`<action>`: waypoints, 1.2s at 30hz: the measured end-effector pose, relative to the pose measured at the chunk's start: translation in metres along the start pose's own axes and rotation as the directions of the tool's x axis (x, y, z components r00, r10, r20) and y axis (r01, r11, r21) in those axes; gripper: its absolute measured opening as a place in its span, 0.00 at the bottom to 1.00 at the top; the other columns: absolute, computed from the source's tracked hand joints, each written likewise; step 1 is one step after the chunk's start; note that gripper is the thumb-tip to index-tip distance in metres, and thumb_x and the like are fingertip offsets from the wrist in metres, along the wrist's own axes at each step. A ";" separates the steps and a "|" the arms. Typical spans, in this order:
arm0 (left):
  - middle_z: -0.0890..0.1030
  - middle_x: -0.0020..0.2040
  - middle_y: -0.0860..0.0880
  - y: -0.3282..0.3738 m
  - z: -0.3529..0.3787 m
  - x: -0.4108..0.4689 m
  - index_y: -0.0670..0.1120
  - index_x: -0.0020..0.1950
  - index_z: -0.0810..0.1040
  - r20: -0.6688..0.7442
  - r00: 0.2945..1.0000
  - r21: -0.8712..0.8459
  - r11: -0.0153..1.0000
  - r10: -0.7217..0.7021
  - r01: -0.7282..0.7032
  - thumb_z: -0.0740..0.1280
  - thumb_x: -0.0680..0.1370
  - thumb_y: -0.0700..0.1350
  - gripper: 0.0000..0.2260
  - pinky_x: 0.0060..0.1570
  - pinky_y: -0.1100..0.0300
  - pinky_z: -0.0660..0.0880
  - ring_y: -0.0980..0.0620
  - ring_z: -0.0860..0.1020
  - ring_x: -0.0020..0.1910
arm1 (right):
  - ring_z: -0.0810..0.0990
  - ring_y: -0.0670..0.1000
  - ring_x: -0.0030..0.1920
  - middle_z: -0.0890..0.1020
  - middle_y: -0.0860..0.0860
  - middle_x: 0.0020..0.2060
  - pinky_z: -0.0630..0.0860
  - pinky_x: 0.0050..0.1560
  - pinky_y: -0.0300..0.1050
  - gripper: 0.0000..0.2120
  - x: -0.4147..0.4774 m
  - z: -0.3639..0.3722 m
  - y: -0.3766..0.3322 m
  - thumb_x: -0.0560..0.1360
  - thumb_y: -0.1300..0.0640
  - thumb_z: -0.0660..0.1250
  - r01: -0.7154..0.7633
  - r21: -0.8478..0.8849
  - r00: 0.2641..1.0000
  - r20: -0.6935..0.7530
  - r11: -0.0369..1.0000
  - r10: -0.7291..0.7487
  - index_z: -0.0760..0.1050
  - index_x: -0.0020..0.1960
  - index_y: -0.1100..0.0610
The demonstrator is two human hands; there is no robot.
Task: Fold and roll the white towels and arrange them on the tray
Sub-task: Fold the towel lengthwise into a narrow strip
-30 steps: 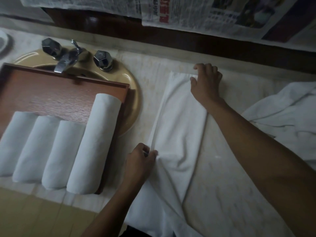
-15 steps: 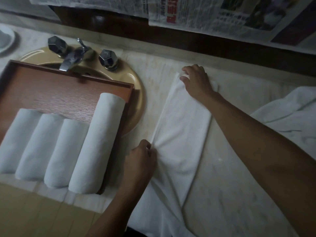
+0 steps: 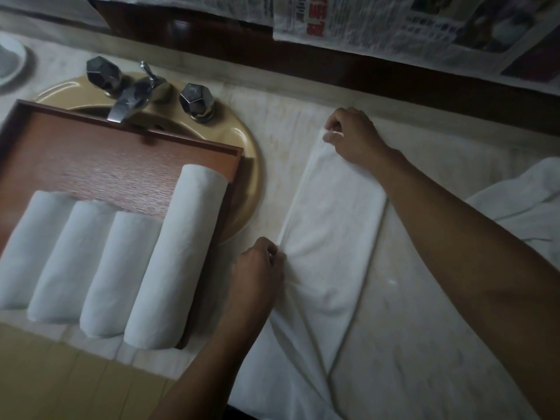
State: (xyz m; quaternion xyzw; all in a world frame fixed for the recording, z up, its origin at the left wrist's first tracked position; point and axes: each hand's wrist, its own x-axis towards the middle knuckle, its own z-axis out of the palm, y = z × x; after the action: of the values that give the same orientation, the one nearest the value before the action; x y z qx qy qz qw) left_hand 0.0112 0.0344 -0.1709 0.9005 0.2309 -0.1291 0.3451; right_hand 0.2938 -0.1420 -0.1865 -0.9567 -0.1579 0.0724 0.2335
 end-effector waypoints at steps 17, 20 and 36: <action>0.82 0.43 0.51 -0.004 0.002 0.009 0.51 0.50 0.77 0.020 1.000 0.004 1.000 -0.024 0.024 0.70 0.80 0.50 0.05 0.42 0.55 0.77 0.49 0.80 0.43 | 0.74 0.53 0.56 0.80 0.48 0.49 0.62 0.53 0.47 0.11 -0.013 0.021 -0.011 0.76 0.45 0.73 -0.066 0.020 0.955 -0.288 0.998 0.069 0.77 0.50 0.51; 0.81 0.42 0.51 -0.004 0.003 0.008 0.51 0.49 0.76 0.009 0.999 -0.020 0.999 -0.040 0.040 0.71 0.80 0.49 0.05 0.42 0.54 0.78 0.49 0.80 0.43 | 0.78 0.58 0.56 0.82 0.51 0.53 0.70 0.56 0.50 0.11 -0.058 0.040 -0.026 0.78 0.45 0.67 0.012 0.005 0.950 -0.312 1.000 -0.010 0.81 0.53 0.51; 0.80 0.36 0.39 0.002 -0.003 -0.033 0.39 0.41 0.78 0.385 0.897 -0.665 0.609 -0.217 0.433 0.71 0.72 0.47 0.11 0.34 0.51 0.76 0.41 0.78 0.36 | 0.50 0.54 0.83 0.55 0.49 0.83 0.48 0.80 0.64 0.27 -0.050 0.040 0.004 0.85 0.43 0.45 0.078 -0.308 0.997 0.018 0.948 -0.076 0.55 0.83 0.47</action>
State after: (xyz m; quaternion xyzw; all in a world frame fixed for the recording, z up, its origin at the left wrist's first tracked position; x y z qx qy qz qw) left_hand -0.0156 0.0240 -0.1547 0.6001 0.3752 -0.2056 0.6759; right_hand 0.2393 -0.1454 -0.2209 -0.9743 -0.2052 0.0404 0.0833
